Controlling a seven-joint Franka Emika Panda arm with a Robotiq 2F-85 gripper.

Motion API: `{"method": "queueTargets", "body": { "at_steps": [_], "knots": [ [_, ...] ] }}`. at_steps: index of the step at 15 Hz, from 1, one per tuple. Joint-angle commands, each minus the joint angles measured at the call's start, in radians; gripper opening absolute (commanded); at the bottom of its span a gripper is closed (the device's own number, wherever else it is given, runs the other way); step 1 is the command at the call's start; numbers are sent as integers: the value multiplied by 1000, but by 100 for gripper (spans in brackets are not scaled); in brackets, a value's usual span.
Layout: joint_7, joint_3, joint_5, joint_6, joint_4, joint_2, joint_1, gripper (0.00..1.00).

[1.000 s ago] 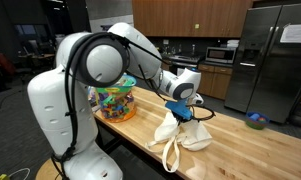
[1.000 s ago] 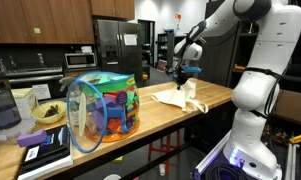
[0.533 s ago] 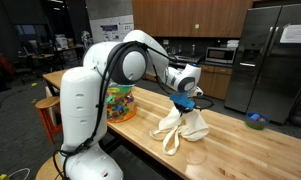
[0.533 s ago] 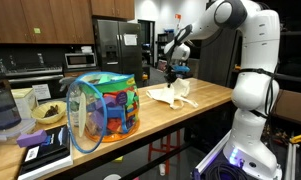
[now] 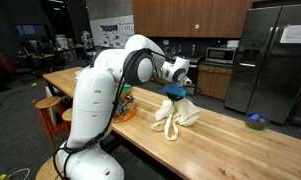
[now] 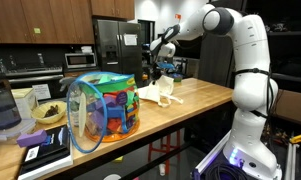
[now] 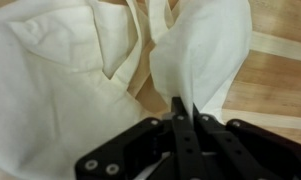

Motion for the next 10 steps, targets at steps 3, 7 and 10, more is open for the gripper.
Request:
{"method": "queueTargets", "body": {
  "at_steps": [3, 7, 10],
  "knots": [
    [-21, 60, -28, -35, 94, 30, 38, 1],
    [2, 57, -19, -14, 63, 27, 37, 4],
    [1, 54, -19, -14, 62, 31, 27, 4]
  ]
}}
